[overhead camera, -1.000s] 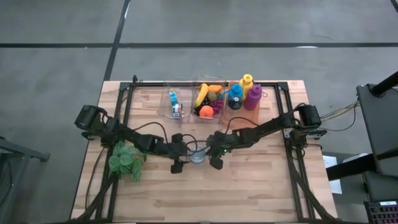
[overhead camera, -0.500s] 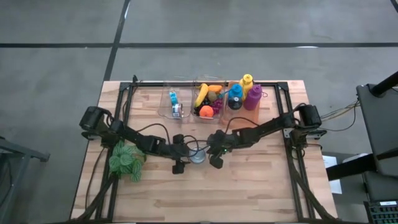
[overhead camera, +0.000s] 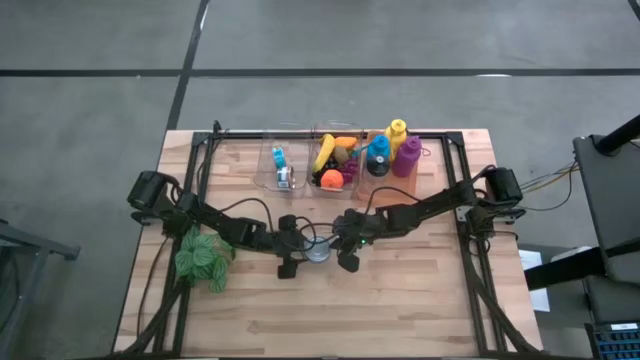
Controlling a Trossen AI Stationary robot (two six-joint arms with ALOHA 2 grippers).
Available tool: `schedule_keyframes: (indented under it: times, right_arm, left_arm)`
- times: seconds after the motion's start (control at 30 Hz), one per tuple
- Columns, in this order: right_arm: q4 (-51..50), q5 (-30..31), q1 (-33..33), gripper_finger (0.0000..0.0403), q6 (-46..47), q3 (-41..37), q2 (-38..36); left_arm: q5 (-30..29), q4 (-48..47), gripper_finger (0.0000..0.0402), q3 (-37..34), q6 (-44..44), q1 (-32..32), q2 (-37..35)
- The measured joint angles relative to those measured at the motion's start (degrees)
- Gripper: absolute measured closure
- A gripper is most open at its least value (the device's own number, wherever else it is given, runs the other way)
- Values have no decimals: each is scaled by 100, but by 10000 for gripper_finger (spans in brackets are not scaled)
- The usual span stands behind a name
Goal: Pick & Place Food Item
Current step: Put the blue tuna can into the left transparent bin
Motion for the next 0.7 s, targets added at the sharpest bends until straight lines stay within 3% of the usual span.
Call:
schedule_keyframes:
  times: [0.7]
  right_arm:
    - [65,4,0,395,24,2,221]
  left_arm:
    - [-111,141,80,0,-2,15,0]
